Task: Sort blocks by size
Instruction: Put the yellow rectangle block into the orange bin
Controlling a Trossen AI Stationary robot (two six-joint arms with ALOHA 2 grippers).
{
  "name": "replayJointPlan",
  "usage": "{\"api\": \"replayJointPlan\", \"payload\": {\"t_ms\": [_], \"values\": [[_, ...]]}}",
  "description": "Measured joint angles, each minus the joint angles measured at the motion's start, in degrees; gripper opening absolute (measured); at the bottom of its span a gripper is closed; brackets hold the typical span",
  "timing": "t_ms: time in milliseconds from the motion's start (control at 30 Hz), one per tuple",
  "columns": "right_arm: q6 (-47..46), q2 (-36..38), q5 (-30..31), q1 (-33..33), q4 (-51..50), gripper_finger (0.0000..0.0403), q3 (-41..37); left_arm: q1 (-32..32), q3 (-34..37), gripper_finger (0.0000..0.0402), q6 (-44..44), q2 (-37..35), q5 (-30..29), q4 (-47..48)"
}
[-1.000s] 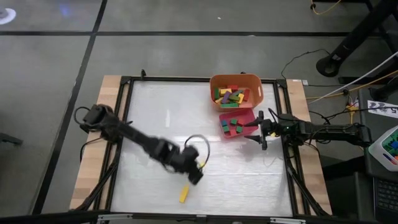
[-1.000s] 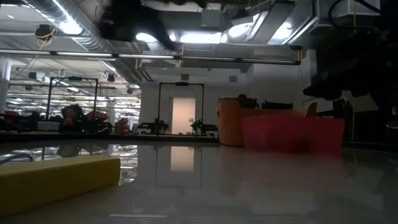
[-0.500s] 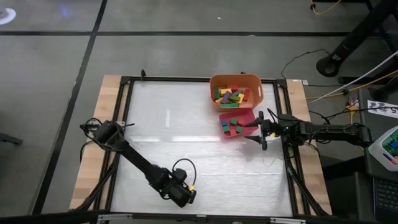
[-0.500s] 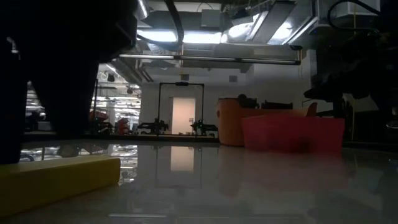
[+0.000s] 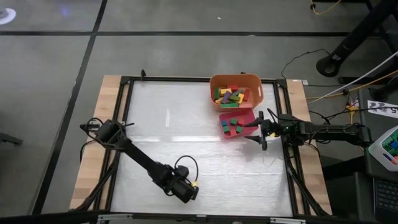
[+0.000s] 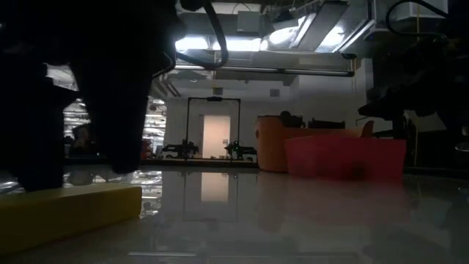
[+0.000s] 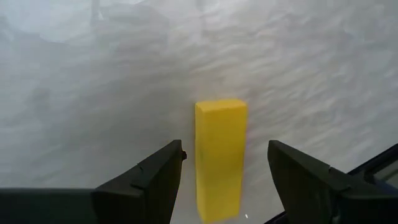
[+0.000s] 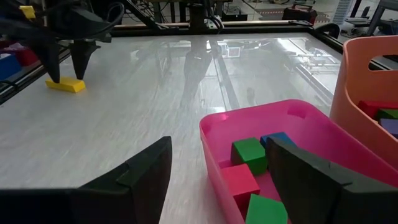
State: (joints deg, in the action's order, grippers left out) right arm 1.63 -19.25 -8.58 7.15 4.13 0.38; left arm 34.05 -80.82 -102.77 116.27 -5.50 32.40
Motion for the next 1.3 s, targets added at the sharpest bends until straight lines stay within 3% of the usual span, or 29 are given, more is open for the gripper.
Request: {"api": "replayJointPlan", "payload": {"t_ms": [267, 567, 933, 1067, 1300], "values": [[0.01, 0.00, 0.00, -0.01, -0.01, 0.0257, 0.00, -1.90, -0.02, 0.0223, 1.96, 0.02, 0.54, 0.04], [0.21, 0.02, 0.01, -0.01, -0.05, 0.0257, 0.01, -2.76, -0.31, 0.0190, 2.60, 3.46, 10.95, -0.70], [0.35, 0.01, 0.01, -0.01, -0.06, 0.0257, 0.01, -4.00, -0.26, 0.0080, 2.91, 3.52, 12.02, -1.15], [0.35, 0.02, 0.00, -0.01, -0.06, 0.0257, 0.02, -5.94, -0.41, 0.0080, 6.43, 2.89, 12.35, -3.47], [0.33, 0.00, 0.02, -0.01, -0.08, 0.0257, 0.00, -12.11, -6.06, 0.0096, 19.08, 2.46, 7.12, -3.62]]}}
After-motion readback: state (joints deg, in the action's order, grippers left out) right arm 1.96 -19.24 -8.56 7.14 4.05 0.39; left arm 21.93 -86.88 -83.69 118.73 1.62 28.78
